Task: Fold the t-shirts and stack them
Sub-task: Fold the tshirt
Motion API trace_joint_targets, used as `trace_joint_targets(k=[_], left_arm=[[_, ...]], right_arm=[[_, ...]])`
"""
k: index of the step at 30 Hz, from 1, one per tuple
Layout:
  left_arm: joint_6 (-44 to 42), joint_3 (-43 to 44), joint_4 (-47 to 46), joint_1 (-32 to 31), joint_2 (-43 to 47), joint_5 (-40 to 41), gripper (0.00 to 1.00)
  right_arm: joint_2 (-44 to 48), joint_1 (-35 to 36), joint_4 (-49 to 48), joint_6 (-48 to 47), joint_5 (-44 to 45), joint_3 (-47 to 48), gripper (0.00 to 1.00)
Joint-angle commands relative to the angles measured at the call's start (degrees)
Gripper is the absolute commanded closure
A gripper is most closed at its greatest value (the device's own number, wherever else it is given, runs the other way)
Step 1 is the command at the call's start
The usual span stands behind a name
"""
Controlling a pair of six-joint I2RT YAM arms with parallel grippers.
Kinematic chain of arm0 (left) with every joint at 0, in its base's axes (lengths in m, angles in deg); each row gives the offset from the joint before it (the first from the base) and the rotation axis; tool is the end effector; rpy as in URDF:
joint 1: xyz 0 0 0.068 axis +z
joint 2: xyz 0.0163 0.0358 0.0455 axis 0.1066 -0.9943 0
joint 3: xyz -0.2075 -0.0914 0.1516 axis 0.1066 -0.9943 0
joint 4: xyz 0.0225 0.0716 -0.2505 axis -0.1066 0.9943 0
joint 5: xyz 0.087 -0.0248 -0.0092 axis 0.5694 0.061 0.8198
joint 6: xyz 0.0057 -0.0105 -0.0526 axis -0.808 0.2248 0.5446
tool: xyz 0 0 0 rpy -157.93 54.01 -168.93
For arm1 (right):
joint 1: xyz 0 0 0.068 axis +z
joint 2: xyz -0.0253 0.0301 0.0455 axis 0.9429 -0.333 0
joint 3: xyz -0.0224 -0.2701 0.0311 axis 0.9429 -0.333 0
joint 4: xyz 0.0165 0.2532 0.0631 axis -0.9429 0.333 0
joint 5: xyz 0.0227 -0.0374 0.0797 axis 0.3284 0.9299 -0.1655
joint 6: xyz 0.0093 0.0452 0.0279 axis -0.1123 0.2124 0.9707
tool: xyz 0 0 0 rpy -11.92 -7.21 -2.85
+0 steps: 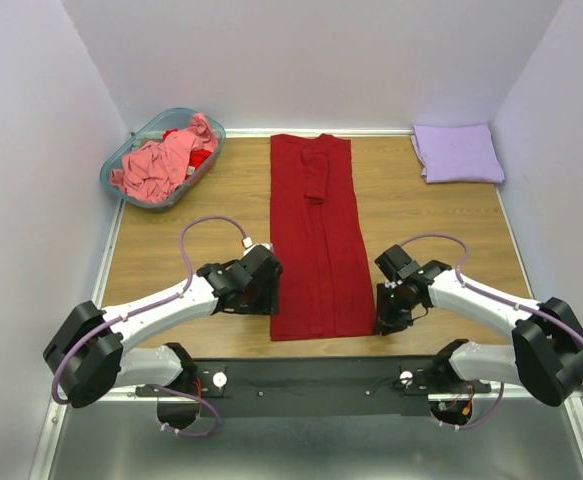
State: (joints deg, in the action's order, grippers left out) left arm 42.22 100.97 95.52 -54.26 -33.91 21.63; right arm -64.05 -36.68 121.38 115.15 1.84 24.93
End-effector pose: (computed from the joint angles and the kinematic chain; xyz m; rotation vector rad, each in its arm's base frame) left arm 0.1462 -0.1600 0.1919 0.0483 2.7485 -0.4138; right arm 0.1478 0.1054 0.1501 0.1487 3.0678 0.3400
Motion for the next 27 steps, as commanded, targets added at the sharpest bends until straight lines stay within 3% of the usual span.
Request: trace_joint_targets(k=[1,8,18,27], left_arm=[[0.8,1.1,1.8,-1.4,-0.9,-1.3,0.34],[0.8,1.3,1.8,-1.8,-1.3,-1.0,0.34],[1.1,1.0,2.2,-2.4,-1.1,-0.8,0.34],[1.2,1.0,2.3,-3.1,-2.0,-1.8,0.34]], right_arm=[[1.6,0.8,1.1,1.8,4.1,1.0,0.68],[4.4,0.8,7.7,1.3,9.0,6.9,0.67],[1.4,0.8,1.3,1.1,2.1,3.1,0.67],[-0.7,1.2,0.1,1.3,4.5,-0.1,0.67]])
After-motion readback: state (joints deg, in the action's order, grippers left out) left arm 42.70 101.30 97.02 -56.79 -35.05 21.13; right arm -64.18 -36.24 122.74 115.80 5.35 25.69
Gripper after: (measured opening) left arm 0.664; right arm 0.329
